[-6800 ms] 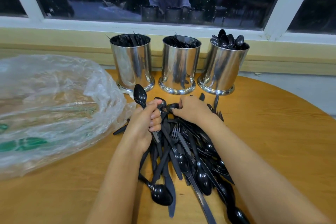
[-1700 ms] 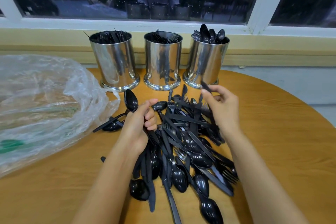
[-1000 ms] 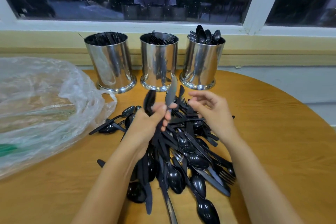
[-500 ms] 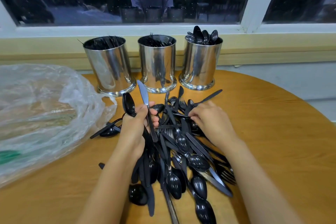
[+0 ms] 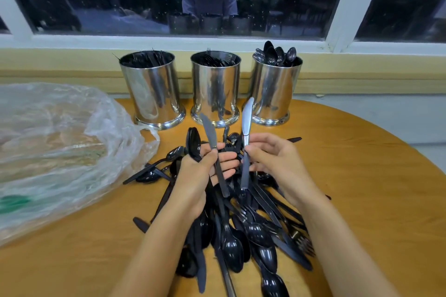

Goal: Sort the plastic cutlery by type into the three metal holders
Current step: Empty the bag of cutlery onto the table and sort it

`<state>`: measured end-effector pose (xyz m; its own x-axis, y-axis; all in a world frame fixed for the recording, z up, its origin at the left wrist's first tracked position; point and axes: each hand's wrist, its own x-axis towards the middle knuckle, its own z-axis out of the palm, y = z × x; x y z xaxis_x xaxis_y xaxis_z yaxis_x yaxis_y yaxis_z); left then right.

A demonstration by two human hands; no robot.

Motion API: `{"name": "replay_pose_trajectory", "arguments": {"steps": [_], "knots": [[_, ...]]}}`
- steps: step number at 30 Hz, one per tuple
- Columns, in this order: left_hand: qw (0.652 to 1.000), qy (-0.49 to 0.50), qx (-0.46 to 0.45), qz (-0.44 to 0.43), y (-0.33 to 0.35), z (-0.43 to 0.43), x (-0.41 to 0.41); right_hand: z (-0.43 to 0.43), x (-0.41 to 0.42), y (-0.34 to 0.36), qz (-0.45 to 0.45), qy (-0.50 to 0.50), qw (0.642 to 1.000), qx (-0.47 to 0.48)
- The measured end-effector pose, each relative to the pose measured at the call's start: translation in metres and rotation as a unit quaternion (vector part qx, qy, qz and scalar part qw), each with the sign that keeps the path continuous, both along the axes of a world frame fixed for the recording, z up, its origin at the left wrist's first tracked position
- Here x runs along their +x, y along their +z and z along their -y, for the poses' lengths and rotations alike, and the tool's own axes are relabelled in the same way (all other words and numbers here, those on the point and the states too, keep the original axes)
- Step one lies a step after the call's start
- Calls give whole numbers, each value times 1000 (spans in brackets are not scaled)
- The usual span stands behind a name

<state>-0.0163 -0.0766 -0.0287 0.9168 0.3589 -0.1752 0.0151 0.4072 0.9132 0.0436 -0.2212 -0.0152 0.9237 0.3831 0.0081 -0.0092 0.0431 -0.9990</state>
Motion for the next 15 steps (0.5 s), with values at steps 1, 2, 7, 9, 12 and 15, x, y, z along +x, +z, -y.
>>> {"name": "replay_pose_trajectory", "arguments": {"steps": [1,2,7,9,12,15], "knots": [[1000,-8,7,-4,0,2,-1,-3,-3,0,1,11,1000,1],[1000,-18,12,-6,0,4,-2,-6,-6,-2,10,11,1000,-6],[996,-77,32,-9,1,12,-6,-9,-3,-14,114,-35,989,-90],[992,-88,95,-6,0,13,-6,-6,-1,-14,137,-23,986,-89],[992,-54,113,4,-2,10,-4,3,7,-9,167,-56,980,-96],[999,13,47,5,-2,-1,1,22,25,-13,201,-155,949,-187]]}}
